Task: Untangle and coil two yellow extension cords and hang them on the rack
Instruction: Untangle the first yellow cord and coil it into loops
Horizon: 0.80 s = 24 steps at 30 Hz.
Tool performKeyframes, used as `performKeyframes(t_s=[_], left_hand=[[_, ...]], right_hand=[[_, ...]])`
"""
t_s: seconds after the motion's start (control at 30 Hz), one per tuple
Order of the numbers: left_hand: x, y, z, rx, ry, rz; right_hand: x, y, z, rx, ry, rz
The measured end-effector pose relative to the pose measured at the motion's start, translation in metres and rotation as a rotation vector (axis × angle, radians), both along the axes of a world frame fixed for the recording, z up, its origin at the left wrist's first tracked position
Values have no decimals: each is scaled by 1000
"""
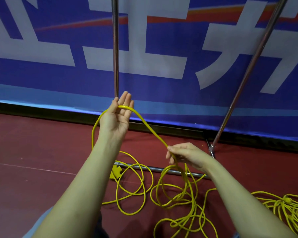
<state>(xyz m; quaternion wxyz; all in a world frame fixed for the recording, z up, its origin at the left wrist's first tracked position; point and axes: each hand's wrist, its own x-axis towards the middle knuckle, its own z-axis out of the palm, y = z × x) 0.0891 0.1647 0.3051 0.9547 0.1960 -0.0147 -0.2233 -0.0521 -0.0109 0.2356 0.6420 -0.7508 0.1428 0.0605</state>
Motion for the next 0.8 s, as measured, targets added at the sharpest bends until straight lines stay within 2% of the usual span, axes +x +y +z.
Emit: performKeyframes(t_s=[0.1,0.23,0.37,0.47,0.53,0.7,0.8], left_hand=[[8,2,-10,68,66,10],[10,0,-19,222,105,-28],[-7,-12,-21,320,32,-159],[-32,-24,-24,357,-72,-291],[-39,-27,-22,317,-67,-331],[-36,-23,-7,260,-52,-238],[-33,-17,2,242,-6,-165]], right_hand=[[-1,0,0,-9,-24,-66],[-1,0,12,82,-120,-200],[1,8,29,84,-204,-239],[3,17,40,78,-241,-218],[2,19,46,73,-252,-209],[4,24,37,92,-201,-43],[7,22,21,-44,-63,69]])
